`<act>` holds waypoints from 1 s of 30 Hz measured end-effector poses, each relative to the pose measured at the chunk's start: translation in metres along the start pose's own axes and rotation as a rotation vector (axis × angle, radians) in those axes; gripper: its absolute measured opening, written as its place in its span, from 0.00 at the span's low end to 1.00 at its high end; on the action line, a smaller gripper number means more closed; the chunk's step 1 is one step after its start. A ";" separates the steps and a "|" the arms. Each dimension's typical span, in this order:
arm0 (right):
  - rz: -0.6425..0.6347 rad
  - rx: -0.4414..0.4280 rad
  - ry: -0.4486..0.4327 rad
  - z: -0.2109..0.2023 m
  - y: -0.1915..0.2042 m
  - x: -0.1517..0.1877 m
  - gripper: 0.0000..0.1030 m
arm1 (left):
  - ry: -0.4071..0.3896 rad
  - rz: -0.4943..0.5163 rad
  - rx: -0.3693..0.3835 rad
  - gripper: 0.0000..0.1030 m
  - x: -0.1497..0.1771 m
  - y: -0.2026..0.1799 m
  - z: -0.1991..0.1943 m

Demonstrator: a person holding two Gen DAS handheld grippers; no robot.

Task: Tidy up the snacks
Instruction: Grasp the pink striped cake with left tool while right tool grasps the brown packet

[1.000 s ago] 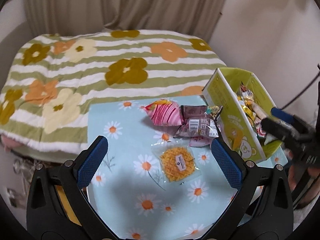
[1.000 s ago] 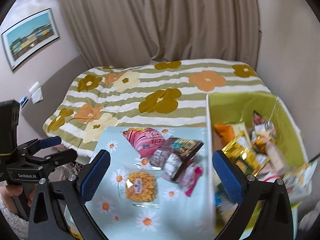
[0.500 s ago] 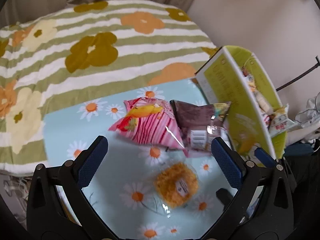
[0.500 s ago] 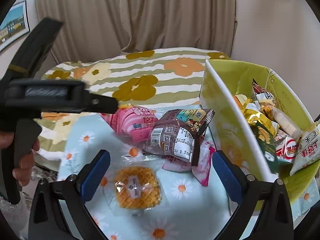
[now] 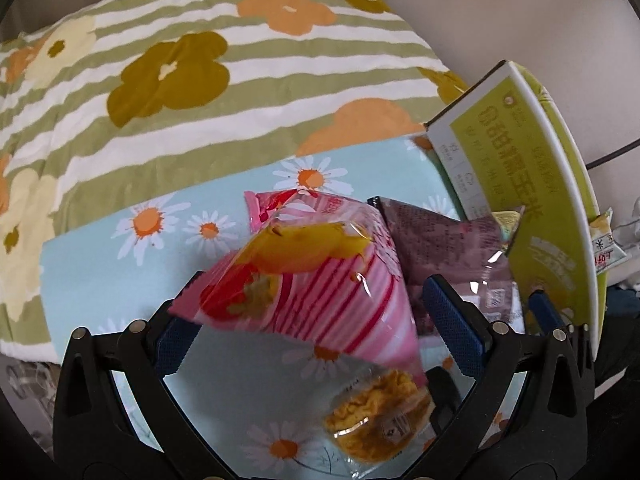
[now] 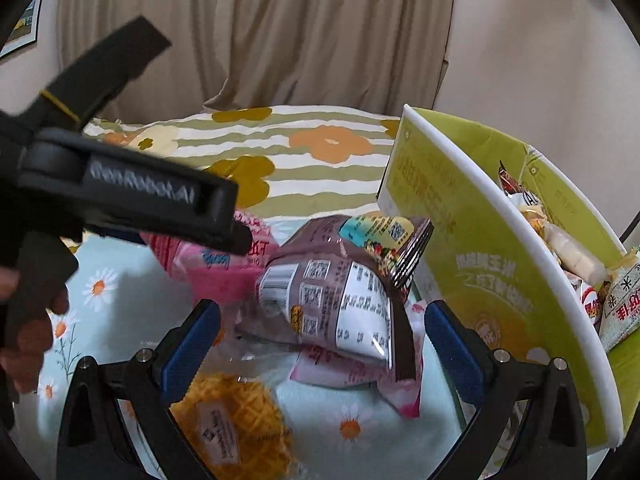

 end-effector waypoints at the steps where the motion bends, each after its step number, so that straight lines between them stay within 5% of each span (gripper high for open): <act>1: -0.002 0.005 0.005 0.004 0.000 -0.003 0.99 | -0.002 0.002 0.006 0.94 0.000 0.001 0.002; 2: -0.002 0.007 0.009 0.007 0.000 -0.003 0.99 | -0.007 0.009 0.013 0.73 0.000 0.001 0.004; 3: -0.001 0.005 0.014 0.010 0.000 -0.004 0.99 | -0.005 0.009 0.028 0.67 0.000 0.002 0.005; 25: 0.012 -0.060 0.107 0.057 0.001 -0.023 0.99 | -0.072 -0.021 -0.043 0.65 0.003 0.023 -0.018; 30: -0.016 -0.053 0.097 0.053 0.002 -0.022 0.88 | -0.081 -0.040 -0.050 0.65 0.010 0.027 -0.026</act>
Point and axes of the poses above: each gripper's, at about its wrist camera, not at the fingertips, and z roughly the way its jaws point, y to its left, x to its underside, the point moved 1 cm from there along z, roughly the way its jaws point, and after that the axes turned 4 degrees about z, right-handed, at the moved point
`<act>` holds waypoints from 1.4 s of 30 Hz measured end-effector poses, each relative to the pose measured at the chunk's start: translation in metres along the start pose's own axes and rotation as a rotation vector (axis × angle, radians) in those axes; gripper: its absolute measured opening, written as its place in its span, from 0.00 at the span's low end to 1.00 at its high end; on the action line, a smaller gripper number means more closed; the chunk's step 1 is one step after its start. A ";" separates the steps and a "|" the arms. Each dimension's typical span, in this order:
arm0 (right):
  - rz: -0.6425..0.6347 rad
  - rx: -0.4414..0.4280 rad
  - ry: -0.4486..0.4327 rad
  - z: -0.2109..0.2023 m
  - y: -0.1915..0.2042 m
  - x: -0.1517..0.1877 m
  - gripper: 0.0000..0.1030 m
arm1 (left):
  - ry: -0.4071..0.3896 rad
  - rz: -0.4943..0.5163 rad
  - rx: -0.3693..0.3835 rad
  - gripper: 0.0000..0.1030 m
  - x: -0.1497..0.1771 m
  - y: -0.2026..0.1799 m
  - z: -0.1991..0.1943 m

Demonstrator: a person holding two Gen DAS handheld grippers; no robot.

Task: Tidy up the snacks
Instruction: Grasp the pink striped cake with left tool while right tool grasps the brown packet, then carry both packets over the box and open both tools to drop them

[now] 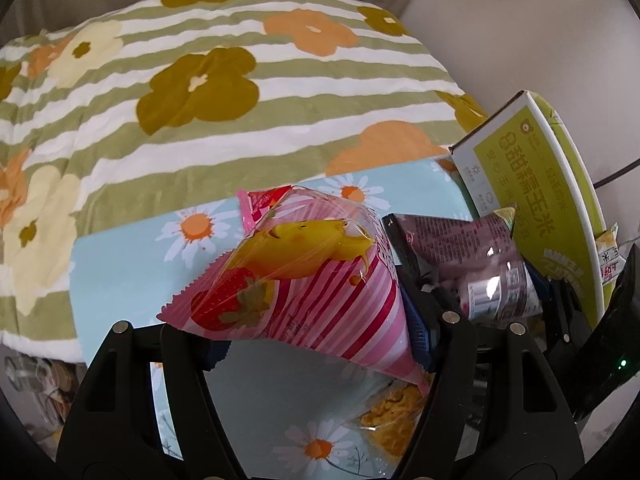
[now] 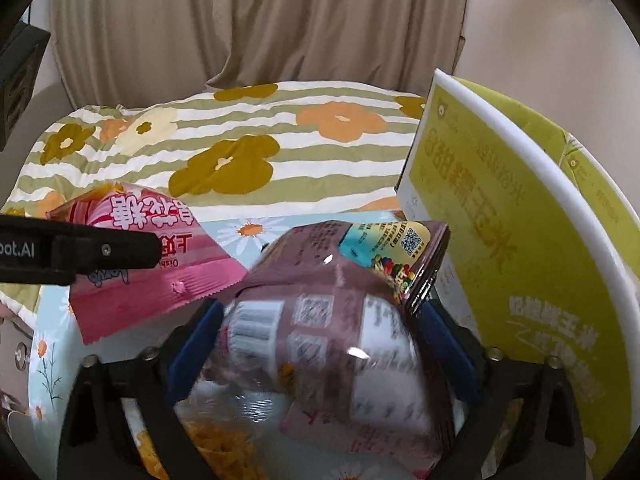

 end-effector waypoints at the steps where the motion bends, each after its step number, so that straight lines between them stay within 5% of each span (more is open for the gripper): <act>1: -0.009 0.001 0.002 -0.001 0.001 0.000 0.87 | -0.002 -0.003 0.000 0.65 0.001 0.001 -0.002; 11: 0.002 -0.045 -0.044 -0.027 -0.006 -0.010 0.79 | -0.059 -0.027 -0.022 0.65 0.012 0.003 -0.039; 22: 0.009 -0.138 -0.147 -0.114 -0.017 -0.039 0.79 | -0.179 -0.051 -0.041 0.65 0.007 -0.014 -0.115; 32: 0.089 -0.228 -0.185 -0.171 -0.097 -0.077 0.79 | -0.289 0.000 -0.054 0.65 -0.013 -0.089 -0.163; 42: 0.102 -0.237 -0.189 -0.179 -0.224 -0.091 0.79 | -0.333 -0.005 -0.041 0.65 -0.031 -0.216 -0.131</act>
Point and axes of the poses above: each gripper's, at about its wrist camera, not at the fingertips, and z roughly the way its jaws point, y to its left, x to its underside, the point moved 1 cm from there along z, roughly the way its jaws point, and after that the axes turned 4 degrees about z, right-handed, at the moved point
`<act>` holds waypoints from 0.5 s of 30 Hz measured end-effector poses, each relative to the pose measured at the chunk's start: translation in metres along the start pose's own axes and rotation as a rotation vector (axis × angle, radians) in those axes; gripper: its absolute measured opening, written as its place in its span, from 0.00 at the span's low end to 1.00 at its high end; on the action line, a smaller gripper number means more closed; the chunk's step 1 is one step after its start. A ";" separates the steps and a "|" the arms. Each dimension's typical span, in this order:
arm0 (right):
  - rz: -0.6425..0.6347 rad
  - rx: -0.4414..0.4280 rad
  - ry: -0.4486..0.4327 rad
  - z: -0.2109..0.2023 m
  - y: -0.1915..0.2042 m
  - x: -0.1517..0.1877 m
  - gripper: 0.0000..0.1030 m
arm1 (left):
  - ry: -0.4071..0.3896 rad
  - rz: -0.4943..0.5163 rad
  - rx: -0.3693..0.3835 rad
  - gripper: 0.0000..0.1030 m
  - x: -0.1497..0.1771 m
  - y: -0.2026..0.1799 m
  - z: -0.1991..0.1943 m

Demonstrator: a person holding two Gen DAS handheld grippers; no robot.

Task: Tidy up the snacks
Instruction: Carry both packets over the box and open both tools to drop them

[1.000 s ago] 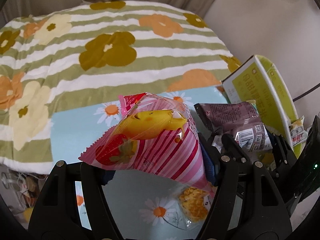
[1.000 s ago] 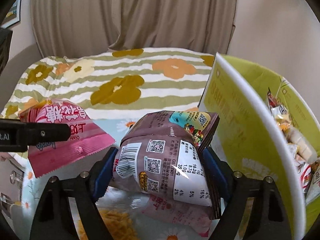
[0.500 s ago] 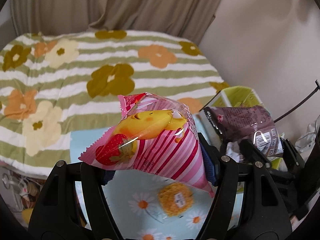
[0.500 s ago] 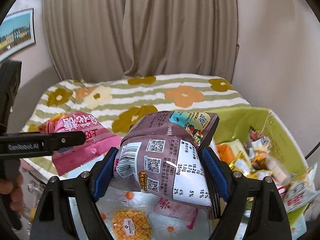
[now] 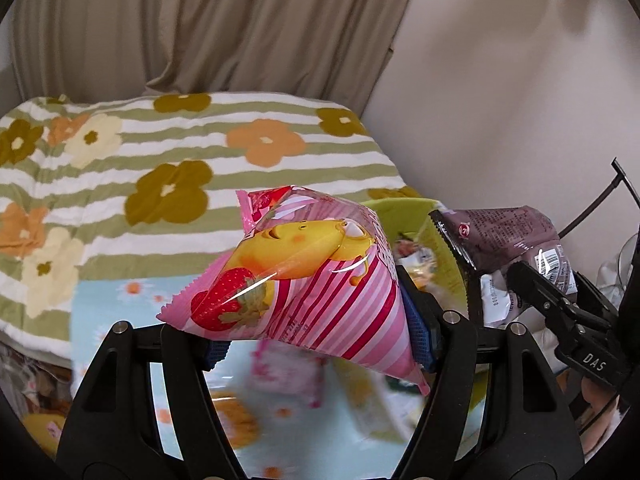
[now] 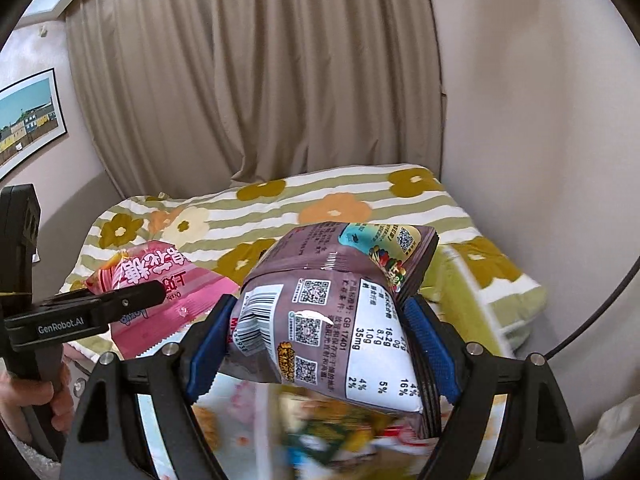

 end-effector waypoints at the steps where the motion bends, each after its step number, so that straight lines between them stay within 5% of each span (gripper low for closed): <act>1: 0.002 -0.004 0.006 -0.001 -0.008 -0.001 0.79 | 0.006 -0.003 0.001 0.65 0.001 -0.012 0.007; 12: 0.032 -0.078 0.073 0.015 -0.079 -0.008 0.79 | 0.093 0.022 -0.076 0.68 0.010 -0.091 0.090; 15: 0.037 -0.092 0.088 0.022 -0.089 -0.007 0.79 | 0.124 0.012 -0.099 0.93 0.012 -0.094 0.105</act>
Point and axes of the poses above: each gripper's, at about its wrist camera, not at the fingertips, and z roughly the way its jaws point, y to its left, x to its underside, the point moved 1 cm from there along z, roughly the way its jaws point, and after that the axes turned 4 degrees about z, right-handed, at the moved point
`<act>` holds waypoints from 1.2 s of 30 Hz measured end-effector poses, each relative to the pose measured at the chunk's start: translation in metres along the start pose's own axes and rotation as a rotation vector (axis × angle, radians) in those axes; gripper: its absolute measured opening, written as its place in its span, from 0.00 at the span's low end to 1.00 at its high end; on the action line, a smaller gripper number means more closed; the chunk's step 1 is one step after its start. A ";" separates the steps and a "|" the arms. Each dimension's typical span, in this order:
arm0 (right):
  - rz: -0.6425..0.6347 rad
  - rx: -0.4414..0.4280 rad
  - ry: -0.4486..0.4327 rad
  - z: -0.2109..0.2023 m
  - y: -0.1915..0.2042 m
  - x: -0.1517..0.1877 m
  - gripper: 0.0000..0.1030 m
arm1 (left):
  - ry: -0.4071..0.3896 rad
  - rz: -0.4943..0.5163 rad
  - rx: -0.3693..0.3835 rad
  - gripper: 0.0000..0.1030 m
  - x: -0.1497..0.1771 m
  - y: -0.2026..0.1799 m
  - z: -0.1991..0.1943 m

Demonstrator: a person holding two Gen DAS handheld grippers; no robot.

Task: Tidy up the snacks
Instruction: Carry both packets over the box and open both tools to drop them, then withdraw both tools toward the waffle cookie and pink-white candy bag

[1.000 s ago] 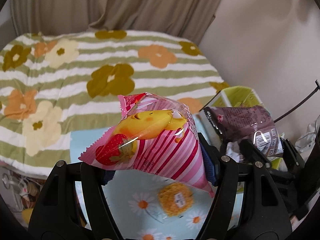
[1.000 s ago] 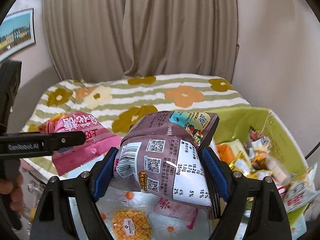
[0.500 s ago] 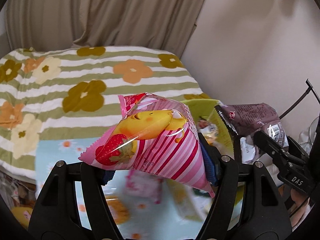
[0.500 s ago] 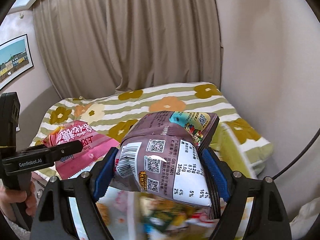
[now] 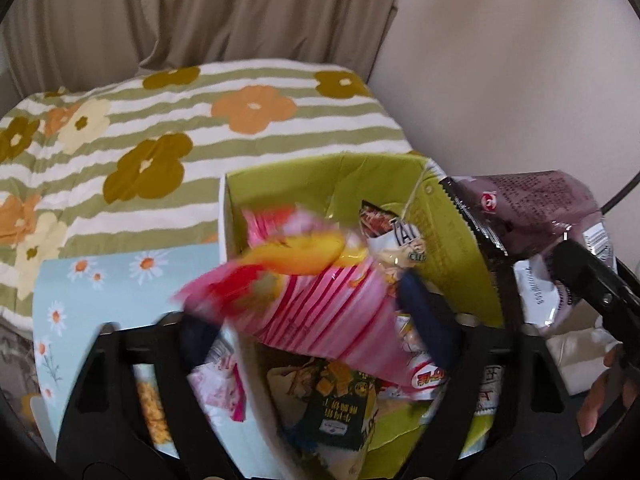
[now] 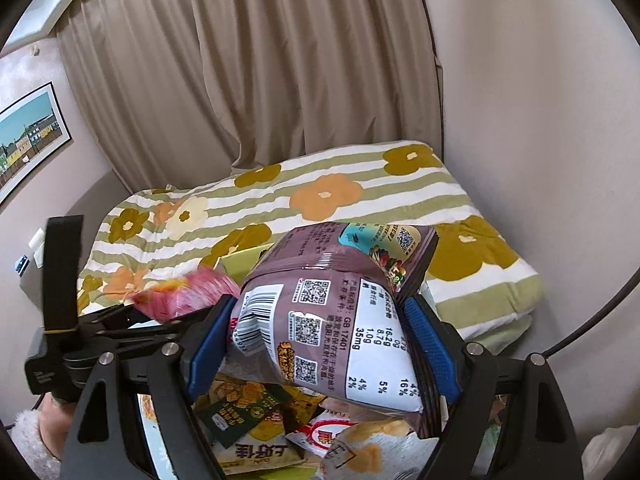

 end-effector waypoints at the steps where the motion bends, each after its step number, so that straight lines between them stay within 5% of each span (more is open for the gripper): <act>1: 0.003 -0.002 0.005 0.002 -0.003 0.000 0.79 | 0.012 -0.006 -0.004 1.00 0.001 0.000 0.003; 17: 0.046 -0.048 0.093 0.034 -0.019 -0.002 0.83 | 0.008 -0.046 -0.077 1.00 0.039 0.026 -0.046; 22: 0.003 -0.051 0.072 0.037 -0.016 0.000 0.99 | -0.012 -0.071 -0.095 1.00 0.047 0.034 -0.059; 36: -0.110 -0.047 0.096 0.018 -0.001 0.010 0.99 | 0.022 -0.164 -0.210 1.00 0.108 0.082 -0.105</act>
Point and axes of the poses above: each gripper's, at about its wrist camera, not at the fingertips, and z roughly the way its jaws point, y to its left, x to its underside, the point moved 1 cm from there along z, roughly the way its jaws point, and after that the axes turned 4 degrees about z, right-handed, at the moved point
